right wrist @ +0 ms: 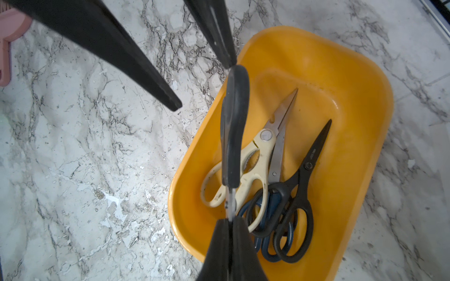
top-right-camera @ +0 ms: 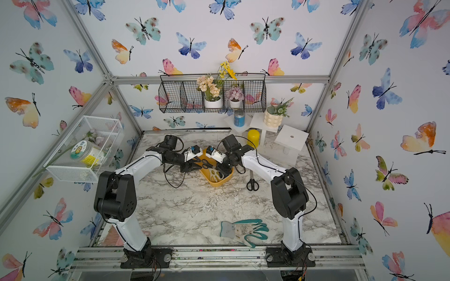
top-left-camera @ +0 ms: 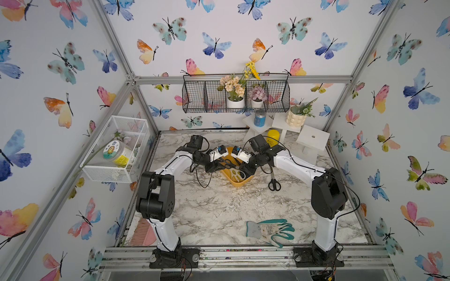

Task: Take the scissors out of the storage box
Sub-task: Pick up the scissors from the storage box.

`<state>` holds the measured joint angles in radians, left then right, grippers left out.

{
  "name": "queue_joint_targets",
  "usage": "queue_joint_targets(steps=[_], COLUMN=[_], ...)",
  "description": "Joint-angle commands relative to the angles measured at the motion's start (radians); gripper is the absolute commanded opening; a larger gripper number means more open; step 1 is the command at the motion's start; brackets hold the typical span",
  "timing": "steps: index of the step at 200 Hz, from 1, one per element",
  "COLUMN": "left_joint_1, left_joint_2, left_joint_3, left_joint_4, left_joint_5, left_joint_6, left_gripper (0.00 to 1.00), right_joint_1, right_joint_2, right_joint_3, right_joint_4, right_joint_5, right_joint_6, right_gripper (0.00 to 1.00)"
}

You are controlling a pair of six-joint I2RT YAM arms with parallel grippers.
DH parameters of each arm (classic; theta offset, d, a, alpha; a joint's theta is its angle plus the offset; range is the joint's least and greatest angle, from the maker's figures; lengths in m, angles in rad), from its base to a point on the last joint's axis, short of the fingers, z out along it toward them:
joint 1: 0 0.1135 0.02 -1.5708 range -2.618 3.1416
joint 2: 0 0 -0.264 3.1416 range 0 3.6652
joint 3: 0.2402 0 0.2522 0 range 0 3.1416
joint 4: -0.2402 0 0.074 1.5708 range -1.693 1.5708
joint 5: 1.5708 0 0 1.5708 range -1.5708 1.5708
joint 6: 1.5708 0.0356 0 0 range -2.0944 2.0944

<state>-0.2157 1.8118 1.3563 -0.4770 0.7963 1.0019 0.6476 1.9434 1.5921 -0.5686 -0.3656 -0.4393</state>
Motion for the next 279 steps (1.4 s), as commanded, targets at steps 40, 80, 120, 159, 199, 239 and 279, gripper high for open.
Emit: queue_joint_targets(steps=[40,80,120,159,199,239,279], left_joint_1=[0.015,0.006,-0.003,-0.008,-0.007,-0.008,-0.007], left_joint_2=[-0.047,-0.040,-0.036,-0.039,-0.043,-0.039,-0.043], left_joint_3=[0.008,-0.003,-0.009,-0.027,-0.046,-0.018,-0.032], left_joint_4=[0.028,0.028,0.028,0.019,0.006,-0.075,-0.092], left_joint_5=[0.087,0.092,0.111,0.126,0.127,0.151,0.164], left_joint_6=[-0.001,0.006,0.007,0.010,0.018,0.052,0.054], left_gripper=[0.46,0.47,0.47,0.47,0.42,0.01,0.00], right_joint_1=[0.011,0.014,0.027,0.032,0.032,0.032,0.032], right_joint_2=[-0.034,-0.043,-0.031,-0.031,-0.034,-0.034,-0.020], right_joint_3=[0.012,0.018,0.040,0.060,0.052,0.047,0.071], right_joint_4=[-0.056,-0.057,-0.069,-0.067,-0.053,-0.022,0.017], right_joint_5=[-0.057,-0.073,-0.078,-0.068,-0.066,-0.044,0.010], right_joint_6=[-0.039,-0.050,-0.056,-0.058,-0.056,-0.046,-0.033], right_gripper=[0.03,0.03,0.03,0.03,0.03,0.03,0.05])
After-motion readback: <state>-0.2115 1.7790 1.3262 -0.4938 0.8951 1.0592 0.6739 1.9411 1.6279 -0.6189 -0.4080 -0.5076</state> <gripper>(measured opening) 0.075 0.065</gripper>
